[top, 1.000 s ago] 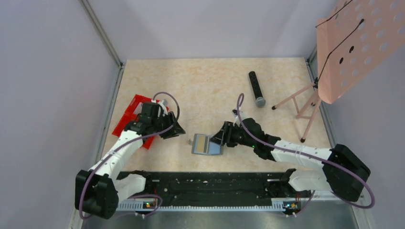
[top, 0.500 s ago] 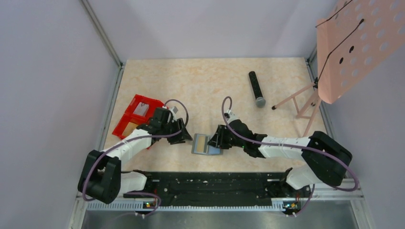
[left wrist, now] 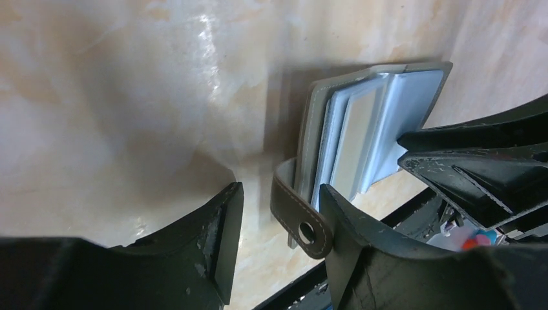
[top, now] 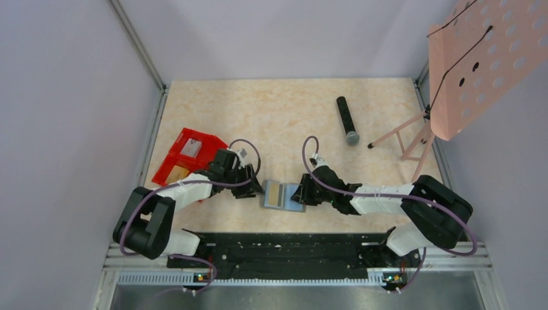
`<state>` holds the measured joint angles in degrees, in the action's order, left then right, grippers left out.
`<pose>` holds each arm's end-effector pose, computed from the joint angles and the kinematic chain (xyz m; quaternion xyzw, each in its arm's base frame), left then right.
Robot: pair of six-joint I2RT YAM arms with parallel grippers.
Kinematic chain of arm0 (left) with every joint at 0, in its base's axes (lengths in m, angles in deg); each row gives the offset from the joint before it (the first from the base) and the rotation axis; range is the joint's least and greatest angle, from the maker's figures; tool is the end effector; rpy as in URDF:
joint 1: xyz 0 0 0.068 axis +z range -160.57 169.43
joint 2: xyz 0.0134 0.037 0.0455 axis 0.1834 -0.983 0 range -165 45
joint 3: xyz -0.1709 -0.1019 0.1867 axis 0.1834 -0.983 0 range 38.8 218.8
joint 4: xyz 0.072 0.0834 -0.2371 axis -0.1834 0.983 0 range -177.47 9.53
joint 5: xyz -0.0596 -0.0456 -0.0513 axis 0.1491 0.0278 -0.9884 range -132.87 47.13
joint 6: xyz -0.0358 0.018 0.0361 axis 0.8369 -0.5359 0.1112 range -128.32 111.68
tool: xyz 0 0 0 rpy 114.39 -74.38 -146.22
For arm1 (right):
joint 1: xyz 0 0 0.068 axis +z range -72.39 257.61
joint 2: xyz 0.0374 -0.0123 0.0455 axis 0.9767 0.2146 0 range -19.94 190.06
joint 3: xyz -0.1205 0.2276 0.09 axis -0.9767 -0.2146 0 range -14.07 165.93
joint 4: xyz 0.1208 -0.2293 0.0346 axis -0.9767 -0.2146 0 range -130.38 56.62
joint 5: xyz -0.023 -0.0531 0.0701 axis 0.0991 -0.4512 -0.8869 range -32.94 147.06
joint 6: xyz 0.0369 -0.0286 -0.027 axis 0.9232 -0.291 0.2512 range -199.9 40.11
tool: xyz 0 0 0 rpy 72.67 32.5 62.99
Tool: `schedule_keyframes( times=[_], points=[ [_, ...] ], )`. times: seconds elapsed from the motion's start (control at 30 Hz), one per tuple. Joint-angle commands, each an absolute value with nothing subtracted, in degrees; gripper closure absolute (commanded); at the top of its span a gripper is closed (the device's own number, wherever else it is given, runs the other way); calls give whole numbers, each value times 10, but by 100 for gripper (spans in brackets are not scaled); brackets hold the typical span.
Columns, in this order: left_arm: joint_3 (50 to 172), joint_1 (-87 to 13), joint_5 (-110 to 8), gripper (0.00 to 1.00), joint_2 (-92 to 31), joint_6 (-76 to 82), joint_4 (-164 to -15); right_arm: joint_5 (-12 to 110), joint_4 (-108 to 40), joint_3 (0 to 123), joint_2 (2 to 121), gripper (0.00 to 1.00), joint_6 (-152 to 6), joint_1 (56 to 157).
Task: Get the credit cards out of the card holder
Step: Remove the credit card from the card holder.
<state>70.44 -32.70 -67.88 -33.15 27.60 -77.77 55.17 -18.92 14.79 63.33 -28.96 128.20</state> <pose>0.2139 -0.1032 0.1471 -0.0497 0.9349 -0.3188 0.1475 0.1670 0.2051 0.1409 -0.0043 0.9060 0.3371 0.2560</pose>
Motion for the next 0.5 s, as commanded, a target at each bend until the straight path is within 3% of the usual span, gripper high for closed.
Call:
schedule_keyframes(
  times=[0.0,0.23,0.33,0.47],
  points=[
    [701,-338,-693,47,-352,279,-840,568,-189,139,626,72,-303,1270],
    [696,-351,-742,52,-372,303,-898,568,-187,133,617,73,-308,1266],
    [687,-352,-763,61,-372,316,-925,568,-188,132,610,73,-309,1265],
    [679,-353,-783,82,-369,335,-951,563,-186,134,595,73,-311,1265]
  ],
)
